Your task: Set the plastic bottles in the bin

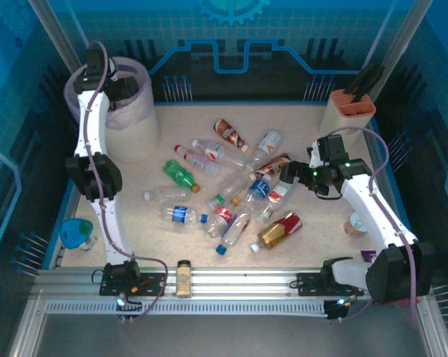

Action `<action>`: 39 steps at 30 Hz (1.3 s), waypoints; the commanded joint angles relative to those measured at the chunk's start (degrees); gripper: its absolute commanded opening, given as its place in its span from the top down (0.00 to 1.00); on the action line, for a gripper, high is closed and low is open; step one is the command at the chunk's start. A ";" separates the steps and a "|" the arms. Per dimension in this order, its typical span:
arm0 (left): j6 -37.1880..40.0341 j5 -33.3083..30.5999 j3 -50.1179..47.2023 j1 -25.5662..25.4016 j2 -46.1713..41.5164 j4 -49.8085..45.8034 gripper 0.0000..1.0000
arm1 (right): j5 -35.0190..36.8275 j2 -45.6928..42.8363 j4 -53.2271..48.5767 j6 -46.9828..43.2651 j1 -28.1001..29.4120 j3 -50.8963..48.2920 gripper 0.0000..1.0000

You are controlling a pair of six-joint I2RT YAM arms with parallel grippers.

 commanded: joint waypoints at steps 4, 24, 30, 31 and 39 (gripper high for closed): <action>0.34 -0.28 -0.43 -0.26 -4.35 0.22 0.01 | 4.42 -6.22 -10.49 7.60 0.55 -3.36 0.00; 12.15 -7.53 -6.03 -7.85 -32.42 3.69 0.01 | 3.22 -3.13 5.47 30.00 11.19 -22.04 0.03; 7.48 -4.27 -22.93 -21.60 -42.67 3.47 0.01 | 3.50 0.42 9.85 29.91 10.49 -22.90 0.04; 6.13 -2.61 -26.77 -24.00 -43.99 4.28 0.01 | 3.49 1.03 10.53 30.23 10.40 -23.08 0.05; -5.06 11.43 -44.99 -35.17 -46.76 9.94 0.01 | 4.17 0.57 9.60 29.09 9.71 -22.12 0.22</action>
